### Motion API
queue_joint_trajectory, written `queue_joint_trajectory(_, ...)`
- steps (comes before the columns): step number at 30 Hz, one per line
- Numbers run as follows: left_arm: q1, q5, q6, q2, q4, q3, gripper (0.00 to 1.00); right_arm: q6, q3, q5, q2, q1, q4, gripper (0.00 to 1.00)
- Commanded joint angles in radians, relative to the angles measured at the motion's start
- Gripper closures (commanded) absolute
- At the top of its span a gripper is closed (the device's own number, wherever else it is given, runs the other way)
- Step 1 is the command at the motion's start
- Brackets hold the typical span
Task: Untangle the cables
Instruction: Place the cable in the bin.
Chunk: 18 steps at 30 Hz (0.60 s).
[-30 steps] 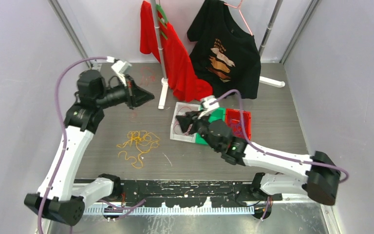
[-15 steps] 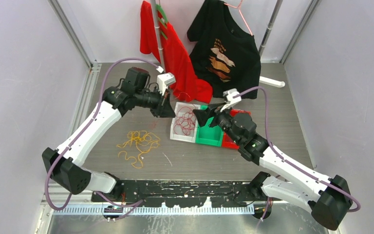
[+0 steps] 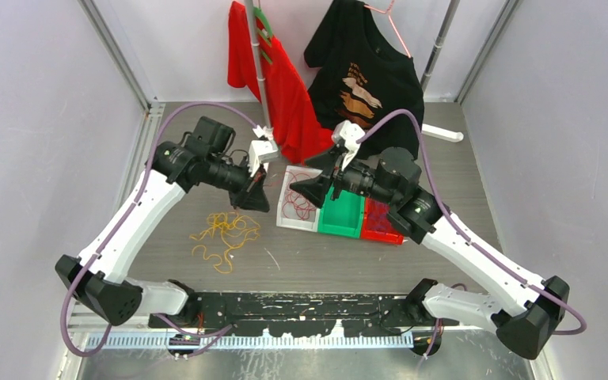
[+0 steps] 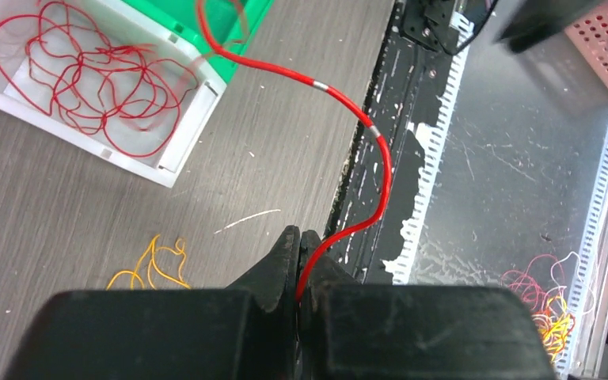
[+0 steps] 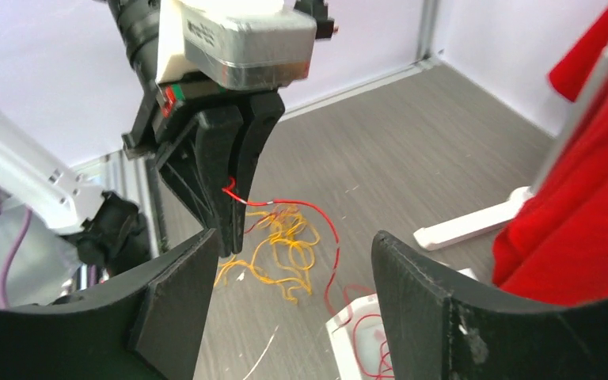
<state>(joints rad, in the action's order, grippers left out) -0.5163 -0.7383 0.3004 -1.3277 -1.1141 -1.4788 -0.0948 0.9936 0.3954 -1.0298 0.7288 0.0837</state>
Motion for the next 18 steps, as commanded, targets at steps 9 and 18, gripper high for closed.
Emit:
queue_joint_trajectory(9,-0.002,-0.131,0.106,0.11,-0.09,-0.07,1.0,-0.104,-0.019,0.218,-0.032,0.0,0.046,0.38)
queue_joint_trajectory(18,-0.001,-0.161,-0.05,0.162,0.102,-0.07,1.0,-0.201,-0.102,0.039,-0.04,0.053,0.24,0.95)
